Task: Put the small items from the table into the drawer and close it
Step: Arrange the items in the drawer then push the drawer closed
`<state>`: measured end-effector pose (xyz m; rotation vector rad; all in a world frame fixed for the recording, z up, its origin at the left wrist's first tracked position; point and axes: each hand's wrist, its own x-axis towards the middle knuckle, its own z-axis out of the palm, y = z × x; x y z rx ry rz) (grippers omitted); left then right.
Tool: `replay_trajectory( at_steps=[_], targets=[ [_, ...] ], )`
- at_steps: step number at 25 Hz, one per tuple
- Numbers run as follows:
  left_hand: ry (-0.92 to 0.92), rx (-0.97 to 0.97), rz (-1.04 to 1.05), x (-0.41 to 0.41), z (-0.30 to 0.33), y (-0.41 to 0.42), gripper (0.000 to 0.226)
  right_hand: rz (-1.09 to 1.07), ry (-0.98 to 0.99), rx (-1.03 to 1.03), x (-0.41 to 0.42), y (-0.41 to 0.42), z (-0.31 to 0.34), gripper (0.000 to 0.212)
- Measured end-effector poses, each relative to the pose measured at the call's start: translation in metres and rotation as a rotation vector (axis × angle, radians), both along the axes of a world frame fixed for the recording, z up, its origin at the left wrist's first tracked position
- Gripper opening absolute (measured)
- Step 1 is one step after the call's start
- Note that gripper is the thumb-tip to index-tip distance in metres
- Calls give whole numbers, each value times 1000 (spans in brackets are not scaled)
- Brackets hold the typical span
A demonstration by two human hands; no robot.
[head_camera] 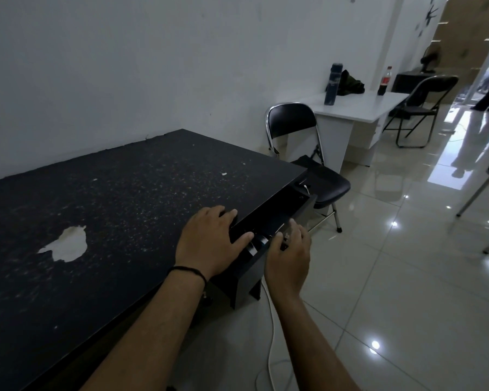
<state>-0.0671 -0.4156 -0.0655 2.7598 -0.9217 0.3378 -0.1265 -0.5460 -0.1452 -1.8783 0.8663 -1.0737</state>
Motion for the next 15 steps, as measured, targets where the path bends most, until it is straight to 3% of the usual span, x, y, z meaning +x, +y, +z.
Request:
replay_trajectory(
  at_steps=[4, 7, 10, 15],
  targets=[
    [28, 75, -2, -13, -1, 4, 100, -4, -3, 125, 0, 9, -4, 42],
    [-29, 81, -7, -27, -6, -3, 101, -39, 9, 134, 1, 9, -9, 41],
    [-146, 55, -68, -42, -17, -15, 80, -30, 14, 141, -1, 7, -15, 40],
    [-376, 43, -167, -52, -34, -19, 13, -34, 14, 240, -5, -5, -24, 37]
  ],
)
